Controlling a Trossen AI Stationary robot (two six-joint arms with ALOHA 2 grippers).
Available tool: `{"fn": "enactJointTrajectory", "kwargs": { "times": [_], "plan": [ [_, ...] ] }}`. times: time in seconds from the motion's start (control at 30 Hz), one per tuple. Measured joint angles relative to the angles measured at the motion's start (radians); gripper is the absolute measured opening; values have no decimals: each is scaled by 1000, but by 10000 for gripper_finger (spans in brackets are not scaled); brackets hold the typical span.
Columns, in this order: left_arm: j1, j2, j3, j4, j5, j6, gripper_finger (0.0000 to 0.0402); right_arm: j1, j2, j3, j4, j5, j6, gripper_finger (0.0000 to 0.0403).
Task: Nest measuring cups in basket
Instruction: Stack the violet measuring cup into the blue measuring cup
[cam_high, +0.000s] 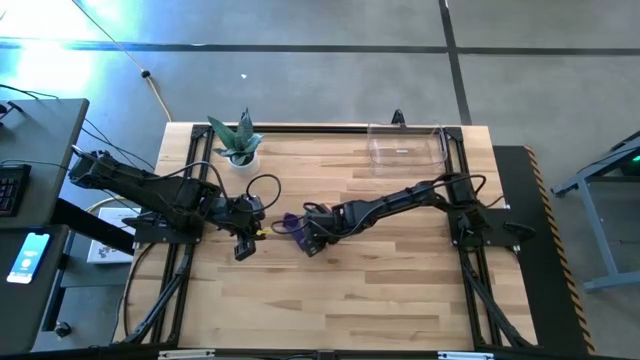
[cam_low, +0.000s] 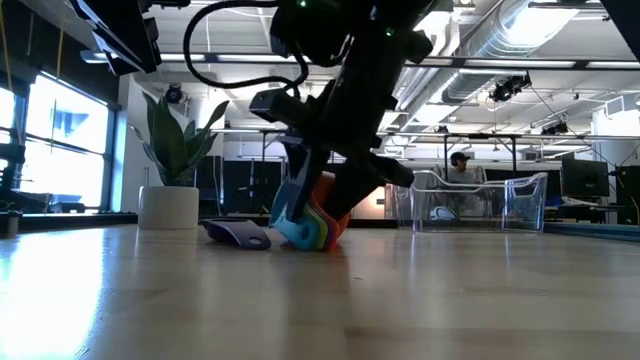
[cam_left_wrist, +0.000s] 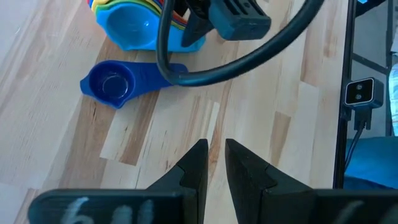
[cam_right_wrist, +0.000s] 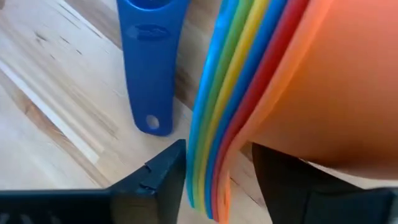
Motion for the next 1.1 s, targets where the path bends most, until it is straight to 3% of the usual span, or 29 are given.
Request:
{"fn": "enactJointTrajectory", "kwargs": {
  "times": [0.47, 0.87, 1.1],
  "plan": [
    [0, 0, 0, -1, 0, 3, 46, 0, 28, 1, 55, -62, -28, 47],
    [-1, 0, 0, -1, 14, 0, 46, -15, 22, 0, 175, -234, -107, 47],
    [-2, 0, 0, -3, 55, -2, 46, -90, -49, 0, 170, -305, -234, 47]
  ]
}}
